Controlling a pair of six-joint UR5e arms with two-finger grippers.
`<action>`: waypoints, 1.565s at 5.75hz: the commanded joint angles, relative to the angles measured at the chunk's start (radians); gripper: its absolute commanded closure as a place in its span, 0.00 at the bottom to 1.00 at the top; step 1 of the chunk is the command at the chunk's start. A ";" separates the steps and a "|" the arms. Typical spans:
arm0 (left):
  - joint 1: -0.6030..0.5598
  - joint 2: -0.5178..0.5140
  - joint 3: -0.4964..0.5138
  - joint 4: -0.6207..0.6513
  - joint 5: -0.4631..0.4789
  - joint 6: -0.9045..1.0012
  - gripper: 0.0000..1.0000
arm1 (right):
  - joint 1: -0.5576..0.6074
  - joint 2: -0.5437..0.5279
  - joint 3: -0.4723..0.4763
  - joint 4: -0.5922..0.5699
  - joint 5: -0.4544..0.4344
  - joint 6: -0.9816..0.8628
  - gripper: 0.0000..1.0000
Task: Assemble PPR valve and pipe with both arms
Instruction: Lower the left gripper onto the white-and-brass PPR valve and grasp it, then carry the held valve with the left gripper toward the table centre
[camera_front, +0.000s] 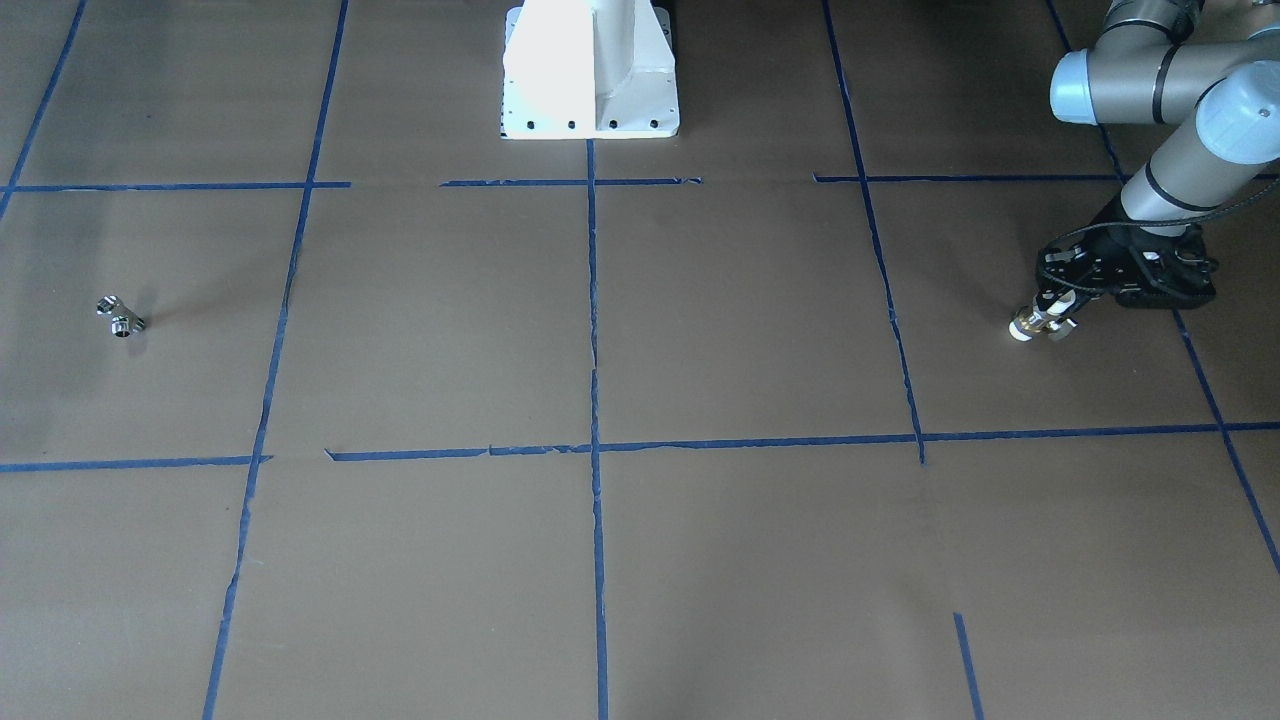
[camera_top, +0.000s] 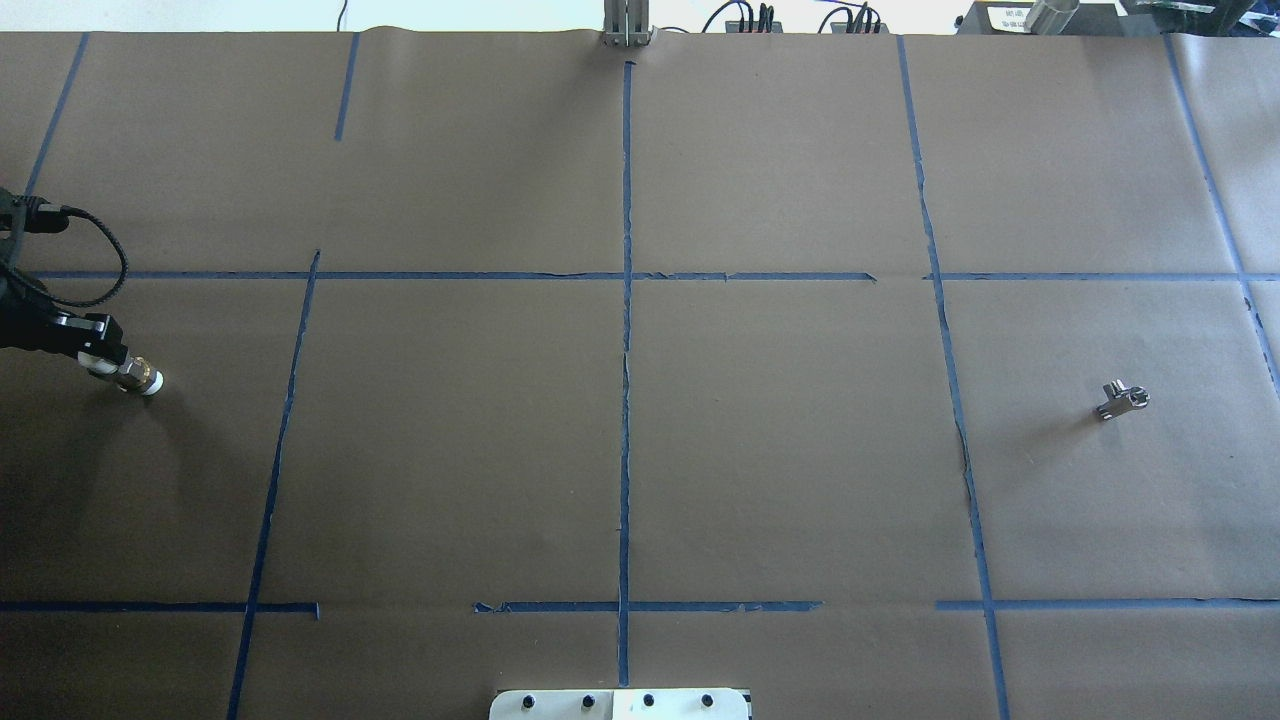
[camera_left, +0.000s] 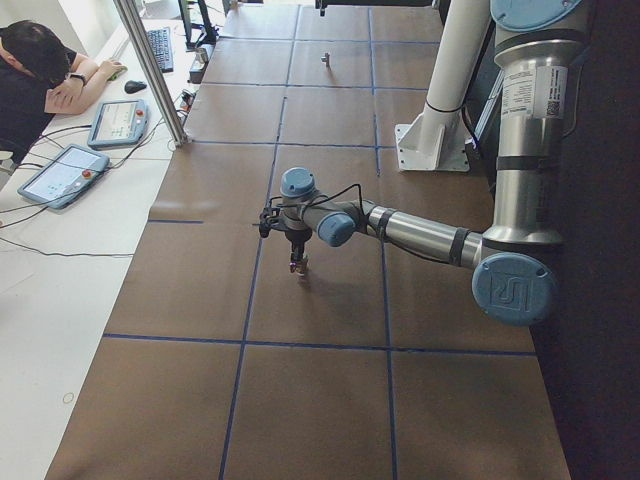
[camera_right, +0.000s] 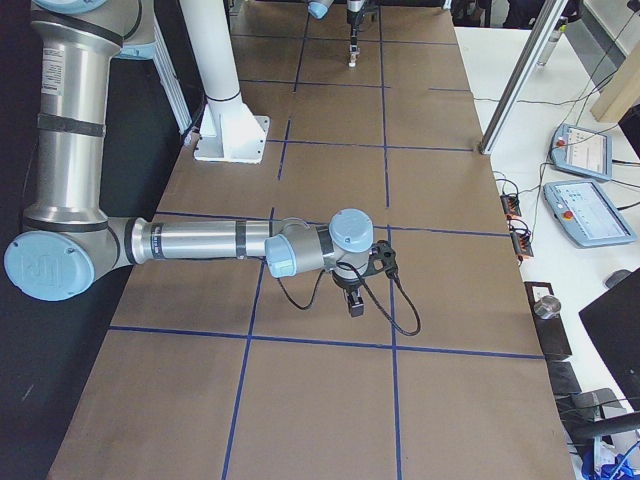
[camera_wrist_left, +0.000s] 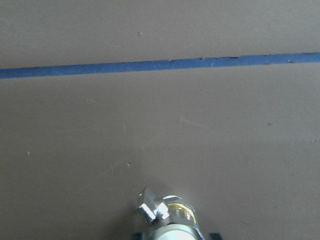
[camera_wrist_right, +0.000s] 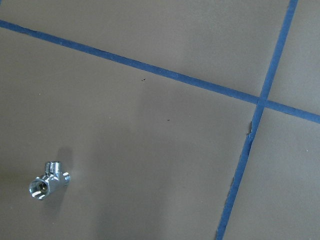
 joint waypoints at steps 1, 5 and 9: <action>0.000 -0.005 -0.020 0.011 -0.006 0.000 1.00 | 0.000 0.000 0.000 0.000 0.000 0.000 0.00; 0.107 -0.244 -0.221 0.338 0.004 -0.341 1.00 | 0.000 0.000 0.000 0.000 0.000 0.001 0.00; 0.397 -0.813 0.070 0.496 0.185 -0.677 1.00 | 0.000 -0.001 -0.014 -0.002 0.000 0.003 0.00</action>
